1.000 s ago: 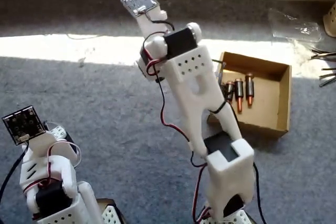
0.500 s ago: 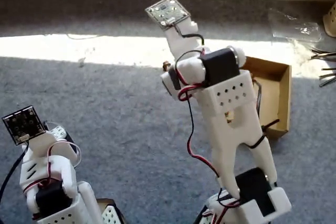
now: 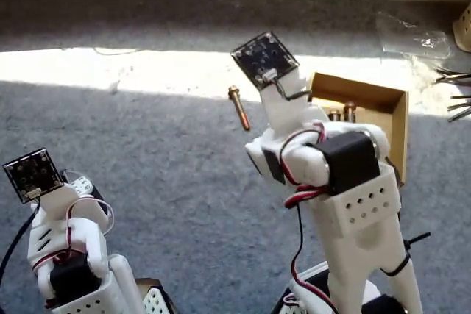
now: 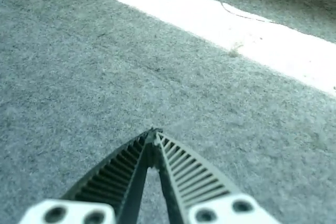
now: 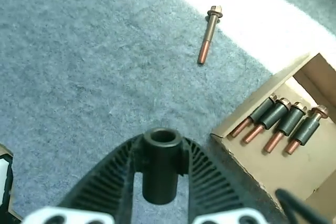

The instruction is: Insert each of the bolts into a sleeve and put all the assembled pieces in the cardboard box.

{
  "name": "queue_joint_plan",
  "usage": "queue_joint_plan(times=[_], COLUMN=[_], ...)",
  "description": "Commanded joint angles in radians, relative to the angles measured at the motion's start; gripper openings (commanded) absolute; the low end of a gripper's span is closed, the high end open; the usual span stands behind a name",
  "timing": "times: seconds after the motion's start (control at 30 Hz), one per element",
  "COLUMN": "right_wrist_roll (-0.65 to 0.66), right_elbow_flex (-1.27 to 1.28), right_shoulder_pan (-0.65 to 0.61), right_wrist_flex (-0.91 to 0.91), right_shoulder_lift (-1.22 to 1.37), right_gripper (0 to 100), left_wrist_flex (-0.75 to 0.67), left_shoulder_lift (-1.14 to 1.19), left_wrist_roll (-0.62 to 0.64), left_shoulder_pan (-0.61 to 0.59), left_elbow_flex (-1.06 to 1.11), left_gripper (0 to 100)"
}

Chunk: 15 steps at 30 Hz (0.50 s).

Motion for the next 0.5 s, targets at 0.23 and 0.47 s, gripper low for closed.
queue_joint_plan(times=[0.23, 0.47], right_wrist_roll=[0.006, -0.115], right_elbow_flex=[0.529, 0.805], right_shoulder_pan=[0.013, 0.013], right_wrist_flex=[-0.386, -0.565], right_shoulder_lift=[-0.394, -0.515], right_gripper=[0.4, 0.4], left_wrist_flex=[-0.040, -0.114], left_shoulder_lift=[-0.007, -0.007], left_wrist_roll=[0.008, 0.006], left_shoulder_pan=[0.079, 0.180], left_elbow_flex=[-0.007, -0.007], left_gripper=[1, 1])
